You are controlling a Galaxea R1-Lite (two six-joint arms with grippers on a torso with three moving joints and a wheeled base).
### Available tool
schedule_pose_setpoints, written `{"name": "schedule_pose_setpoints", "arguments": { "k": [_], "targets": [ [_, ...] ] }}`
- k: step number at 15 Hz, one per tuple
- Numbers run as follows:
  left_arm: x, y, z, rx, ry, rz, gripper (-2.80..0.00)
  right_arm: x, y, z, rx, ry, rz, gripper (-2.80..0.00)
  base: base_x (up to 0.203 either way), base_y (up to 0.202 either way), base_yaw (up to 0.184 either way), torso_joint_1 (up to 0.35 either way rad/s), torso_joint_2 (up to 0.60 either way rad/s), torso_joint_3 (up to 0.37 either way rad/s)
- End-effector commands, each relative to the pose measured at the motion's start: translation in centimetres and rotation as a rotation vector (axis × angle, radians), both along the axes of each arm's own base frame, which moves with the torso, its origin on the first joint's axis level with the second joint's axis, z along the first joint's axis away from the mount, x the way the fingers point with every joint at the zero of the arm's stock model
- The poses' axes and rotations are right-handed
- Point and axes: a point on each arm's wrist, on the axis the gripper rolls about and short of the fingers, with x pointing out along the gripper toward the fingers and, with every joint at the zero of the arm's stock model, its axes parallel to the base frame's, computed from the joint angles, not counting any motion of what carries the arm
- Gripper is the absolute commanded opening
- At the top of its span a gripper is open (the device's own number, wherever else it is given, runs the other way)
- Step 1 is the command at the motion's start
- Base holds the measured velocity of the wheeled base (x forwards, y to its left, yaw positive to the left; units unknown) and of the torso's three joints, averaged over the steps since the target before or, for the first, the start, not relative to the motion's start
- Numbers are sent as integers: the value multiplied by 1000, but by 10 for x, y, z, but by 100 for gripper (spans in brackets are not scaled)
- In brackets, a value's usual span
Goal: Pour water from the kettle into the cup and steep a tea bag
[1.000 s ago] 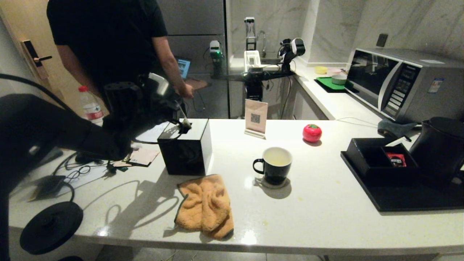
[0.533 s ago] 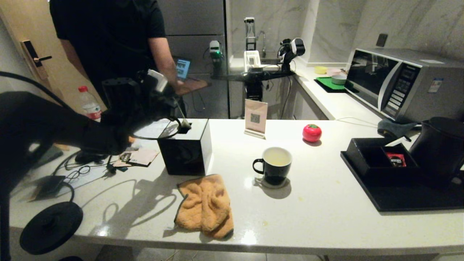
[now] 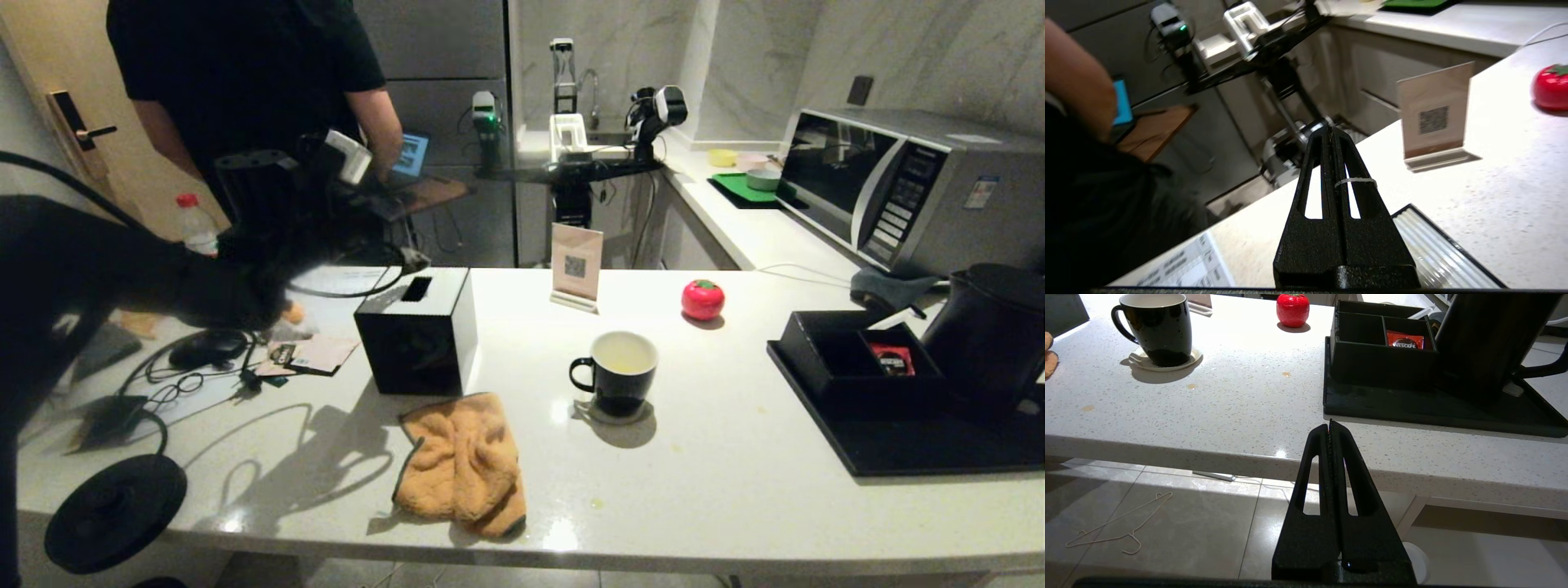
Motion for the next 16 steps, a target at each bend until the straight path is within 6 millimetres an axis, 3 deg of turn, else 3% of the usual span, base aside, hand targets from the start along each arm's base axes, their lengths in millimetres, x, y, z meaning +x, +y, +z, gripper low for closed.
{"name": "schedule_pose_setpoints", "arguments": {
  "k": [1, 8, 16],
  "targets": [
    [-1, 1, 4, 1, -17, -6, -280, 0, 0, 0, -1, 1, -1, -280, 0, 0, 0, 0, 0, 0],
    [0, 1, -4, 4, 3, -7, -280, 0, 0, 0, -1, 1, -1, -280, 0, 0, 0, 0, 0, 0],
    [-11, -1, -38, 25, 116, -14, -280, 0, 0, 0, -1, 1, 1, -280, 0, 0, 0, 0, 0, 0]
  ]
}}
